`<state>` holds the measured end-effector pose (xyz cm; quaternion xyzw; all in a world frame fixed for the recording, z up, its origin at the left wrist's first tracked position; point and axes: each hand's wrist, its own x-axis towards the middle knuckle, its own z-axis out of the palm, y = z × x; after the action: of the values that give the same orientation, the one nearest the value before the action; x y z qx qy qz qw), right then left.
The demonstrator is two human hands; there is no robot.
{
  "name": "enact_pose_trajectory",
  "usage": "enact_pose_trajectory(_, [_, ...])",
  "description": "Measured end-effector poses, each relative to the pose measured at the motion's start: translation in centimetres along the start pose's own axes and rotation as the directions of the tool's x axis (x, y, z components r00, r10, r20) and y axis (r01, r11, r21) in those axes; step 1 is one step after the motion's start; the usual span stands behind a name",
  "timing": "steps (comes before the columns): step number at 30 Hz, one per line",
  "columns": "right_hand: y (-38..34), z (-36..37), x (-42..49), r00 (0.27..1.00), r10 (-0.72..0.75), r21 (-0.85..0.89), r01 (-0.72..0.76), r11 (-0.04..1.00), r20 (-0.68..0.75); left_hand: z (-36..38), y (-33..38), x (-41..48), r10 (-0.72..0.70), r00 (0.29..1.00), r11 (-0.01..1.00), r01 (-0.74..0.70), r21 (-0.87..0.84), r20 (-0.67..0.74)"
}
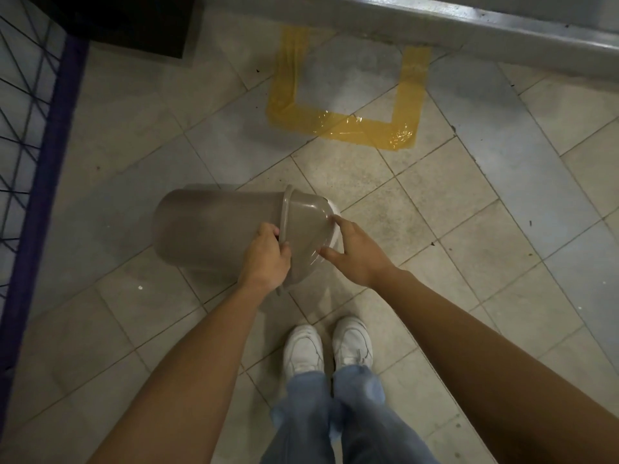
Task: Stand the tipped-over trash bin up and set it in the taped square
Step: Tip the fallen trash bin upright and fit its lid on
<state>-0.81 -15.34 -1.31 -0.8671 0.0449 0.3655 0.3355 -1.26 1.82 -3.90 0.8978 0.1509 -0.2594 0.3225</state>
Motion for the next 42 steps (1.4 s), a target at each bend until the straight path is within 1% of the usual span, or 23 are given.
enact_pose_trajectory(3, [-0.8,0.2,-1.1,0.997,0.052,0.141,-0.043,0.989,-0.058,-1.5,-0.1,-1.3,0.025,1.000,0.998,-0.024,-0.062,0.012])
enact_pose_trajectory(5, [-1.2,0.3,-1.9,0.994,0.072,0.193,-0.054,0.980,-0.087,-2.4,0.2,-2.2,0.041,0.999,0.993,-0.041,-0.114,0.000])
enact_pose_trajectory(8, [-1.8,0.5,-3.7,0.990,0.064,0.198,-0.038,0.980,-0.128,-3.9,0.7,-3.8,0.055,0.998,0.979,-0.057,-0.198,-0.012])
enact_pose_trajectory(12, [-2.4,0.3,-5.9,0.979,0.035,0.147,-0.005,0.989,-0.202,-5.2,0.8,-5.5,0.112,0.993,0.936,-0.098,-0.339,0.023])
enact_pose_trajectory(14, [-2.4,0.2,-6.7,0.963,0.051,0.155,-0.010,0.988,-0.264,-5.3,0.6,-5.9,0.105,0.994,0.928,-0.103,-0.358,-0.015])
enact_pose_trajectory(16, [-2.2,0.1,-7.3,0.934,0.131,0.263,-0.041,0.964,-0.333,-5.2,0.3,-6.5,0.077,0.996,0.919,-0.089,-0.385,-0.047])
enact_pose_trajectory(18, [-1.8,0.2,-7.6,0.899,0.267,0.470,-0.080,0.879,-0.347,-4.8,0.1,-7.1,0.053,0.998,0.895,-0.066,-0.441,-0.042])
enact_pose_trajectory(20, [-1.1,0.5,-8.0,0.862,0.419,0.653,-0.145,0.743,-0.285,-4.3,-0.1,-7.6,0.030,0.999,0.854,-0.036,-0.518,-0.020])
enact_pose_trajectory(21, [-0.7,0.7,-8.2,0.848,0.467,0.714,-0.166,0.680,-0.248,-4.0,-0.2,-7.7,0.021,1.000,0.831,-0.024,-0.555,-0.012])
enact_pose_trajectory(24, [0.4,1.1,-8.6,0.839,0.516,0.806,-0.183,0.562,-0.170,-3.1,-0.6,-8.2,0.000,1.000,0.780,0.001,-0.625,0.002])
enact_pose_trajectory(27, [0.9,1.4,-9.0,0.847,0.512,0.823,-0.188,0.535,-0.139,-2.3,-0.7,-8.6,-0.032,0.998,0.766,-0.009,-0.643,-0.053])
enact_pose_trajectory(31, [0.8,1.5,-9.1,0.865,0.477,0.813,-0.164,0.559,-0.154,-2.0,-0.9,-8.7,-0.038,0.994,0.779,-0.036,-0.625,-0.105])
enact_pose_trajectory(33, [0.6,1.4,-9.2,0.880,0.450,0.797,-0.159,0.582,-0.153,-2.4,-1.4,-8.9,-0.043,0.994,0.797,-0.027,-0.603,-0.102])
enact_pose_trajectory(35, [0.5,1.6,-9.3,0.893,0.428,0.794,-0.156,0.587,-0.141,-2.9,-2.1,-9.1,-0.086,0.990,0.799,0.003,-0.601,-0.109])
enact_pose_trajectory(38, [0.4,2.3,-9.1,0.901,0.433,0.839,-0.204,0.504,-0.041,-3.5,-3.2,-9.5,-0.175,0.979,0.771,0.072,-0.633,-0.102])
enact_pose_trajectory(42, [0.5,2.6,-9.1,0.863,0.488,0.858,-0.344,0.380,0.130,-4.3,-4.4,-9.7,-0.216,0.975,0.740,0.126,-0.661,-0.056])
